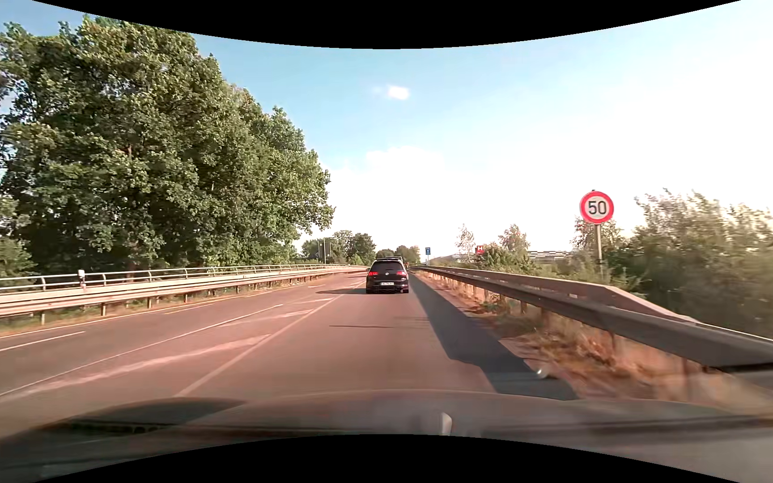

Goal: Follow the waypoints while adhering to traffic rules and regulations

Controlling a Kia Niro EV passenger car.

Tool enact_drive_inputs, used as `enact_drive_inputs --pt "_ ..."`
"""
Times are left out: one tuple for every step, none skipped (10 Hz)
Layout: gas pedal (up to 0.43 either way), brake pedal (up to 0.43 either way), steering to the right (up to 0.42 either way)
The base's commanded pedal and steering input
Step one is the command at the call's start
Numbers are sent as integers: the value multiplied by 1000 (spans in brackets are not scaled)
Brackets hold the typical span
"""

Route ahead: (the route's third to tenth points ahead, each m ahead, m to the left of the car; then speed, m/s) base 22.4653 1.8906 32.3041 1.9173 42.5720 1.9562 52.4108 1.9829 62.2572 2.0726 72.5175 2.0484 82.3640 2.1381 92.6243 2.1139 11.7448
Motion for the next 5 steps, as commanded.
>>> enact_drive_inputs --pt "370 0 -5" --pt "370 0 -5" --pt "370 0 -5" --pt "331 0 -5" --pt "319 0 -4"
